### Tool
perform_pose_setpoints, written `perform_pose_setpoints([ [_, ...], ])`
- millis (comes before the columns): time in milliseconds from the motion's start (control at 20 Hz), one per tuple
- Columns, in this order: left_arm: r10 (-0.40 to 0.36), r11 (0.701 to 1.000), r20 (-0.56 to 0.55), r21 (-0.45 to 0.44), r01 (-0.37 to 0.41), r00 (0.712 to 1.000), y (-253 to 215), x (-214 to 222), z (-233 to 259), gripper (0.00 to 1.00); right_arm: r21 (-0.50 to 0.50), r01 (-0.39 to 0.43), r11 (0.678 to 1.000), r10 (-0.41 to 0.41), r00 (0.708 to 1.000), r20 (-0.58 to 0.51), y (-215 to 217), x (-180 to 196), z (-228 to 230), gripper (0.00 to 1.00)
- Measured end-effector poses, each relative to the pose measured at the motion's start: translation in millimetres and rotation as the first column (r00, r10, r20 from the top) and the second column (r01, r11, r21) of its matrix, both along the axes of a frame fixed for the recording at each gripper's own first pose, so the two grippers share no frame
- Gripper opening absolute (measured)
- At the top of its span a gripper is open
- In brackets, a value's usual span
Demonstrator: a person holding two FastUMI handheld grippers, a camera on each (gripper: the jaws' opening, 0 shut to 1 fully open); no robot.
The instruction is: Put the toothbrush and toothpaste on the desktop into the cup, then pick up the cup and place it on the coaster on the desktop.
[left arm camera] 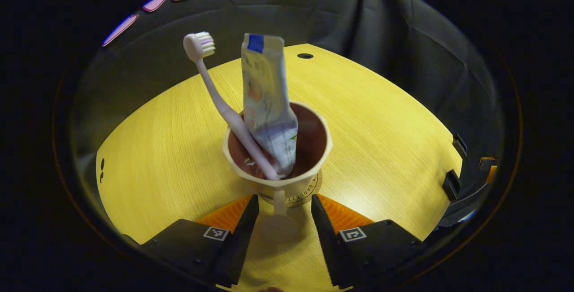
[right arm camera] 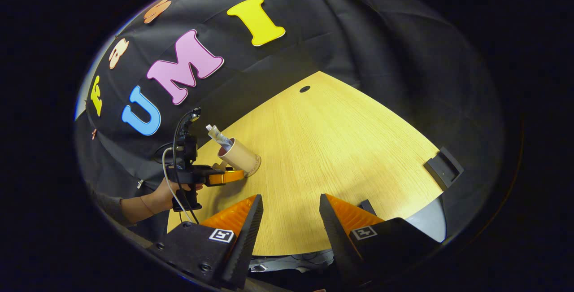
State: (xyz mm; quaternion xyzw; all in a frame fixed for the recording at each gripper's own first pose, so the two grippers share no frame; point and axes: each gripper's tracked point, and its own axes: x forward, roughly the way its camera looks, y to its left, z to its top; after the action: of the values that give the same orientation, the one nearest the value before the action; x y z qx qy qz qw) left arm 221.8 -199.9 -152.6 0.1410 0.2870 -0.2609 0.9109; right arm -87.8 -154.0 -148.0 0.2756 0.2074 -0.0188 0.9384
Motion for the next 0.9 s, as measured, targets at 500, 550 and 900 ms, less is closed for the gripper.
perform_pose_setpoints([
  [500,0.05,0.997,0.05,-0.056,-0.047,0.998,53.5,-45.9,31.9,0.96,-0.025,-0.102,0.994,0.102,0.995,0.013,47.0,18.2,19.1,0.79],
  [550,0.062,0.997,0.063,-0.06,-0.058,0.996,62.3,-53.1,36.5,0.96,-0.031,-0.119,0.992,0.12,0.993,0.014,54.3,20.7,22.0,0.79],
  [900,0.164,0.975,0.157,-0.174,-0.136,0.974,118.8,-105.7,78.8,0.96,-0.083,-0.238,0.968,0.242,0.969,0.04,103.0,42.6,48.1,0.79],
])
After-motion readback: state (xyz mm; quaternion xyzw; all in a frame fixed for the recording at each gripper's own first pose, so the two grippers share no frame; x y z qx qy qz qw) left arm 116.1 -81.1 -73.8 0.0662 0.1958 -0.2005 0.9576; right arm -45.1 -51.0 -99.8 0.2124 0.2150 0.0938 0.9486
